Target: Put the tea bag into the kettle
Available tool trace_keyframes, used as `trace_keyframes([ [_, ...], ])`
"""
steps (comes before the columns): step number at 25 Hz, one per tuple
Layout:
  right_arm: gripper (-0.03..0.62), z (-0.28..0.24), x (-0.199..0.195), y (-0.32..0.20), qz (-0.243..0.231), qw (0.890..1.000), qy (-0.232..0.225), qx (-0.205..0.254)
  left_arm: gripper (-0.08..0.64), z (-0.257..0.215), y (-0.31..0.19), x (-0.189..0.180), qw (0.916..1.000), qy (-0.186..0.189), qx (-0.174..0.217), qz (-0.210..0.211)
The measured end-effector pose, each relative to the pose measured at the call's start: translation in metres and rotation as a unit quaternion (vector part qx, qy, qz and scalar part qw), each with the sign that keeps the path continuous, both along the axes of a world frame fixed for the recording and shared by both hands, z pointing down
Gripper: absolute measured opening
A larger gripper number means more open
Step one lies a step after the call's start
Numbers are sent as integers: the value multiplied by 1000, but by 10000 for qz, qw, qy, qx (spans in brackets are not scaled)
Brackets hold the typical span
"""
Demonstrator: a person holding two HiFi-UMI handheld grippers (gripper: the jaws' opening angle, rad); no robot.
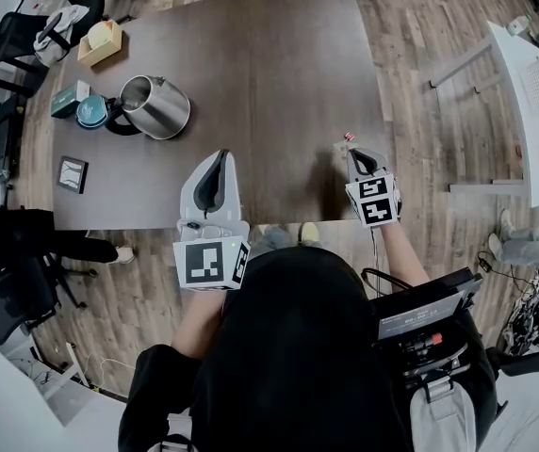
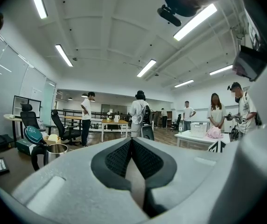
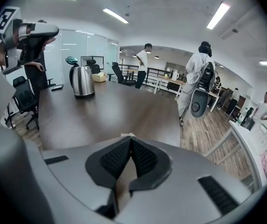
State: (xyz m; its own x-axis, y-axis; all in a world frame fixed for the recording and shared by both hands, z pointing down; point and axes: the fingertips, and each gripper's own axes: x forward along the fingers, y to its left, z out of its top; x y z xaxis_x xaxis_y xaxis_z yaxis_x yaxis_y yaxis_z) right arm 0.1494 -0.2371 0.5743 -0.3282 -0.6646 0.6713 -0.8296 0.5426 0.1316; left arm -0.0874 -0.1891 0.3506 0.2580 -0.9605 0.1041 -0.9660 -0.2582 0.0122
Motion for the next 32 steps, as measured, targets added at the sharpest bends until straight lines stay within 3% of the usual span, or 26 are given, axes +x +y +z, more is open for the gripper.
trace_keyframes([
  [17,8,-102,-50,-13,-603,9943,-558,680,3,-12,17,-10,9995,37,138,-285],
  [32,8,-142,-142,-10,-1595,9787,-911,913,3,-15,54,-63,9935,12,161,-1125],
])
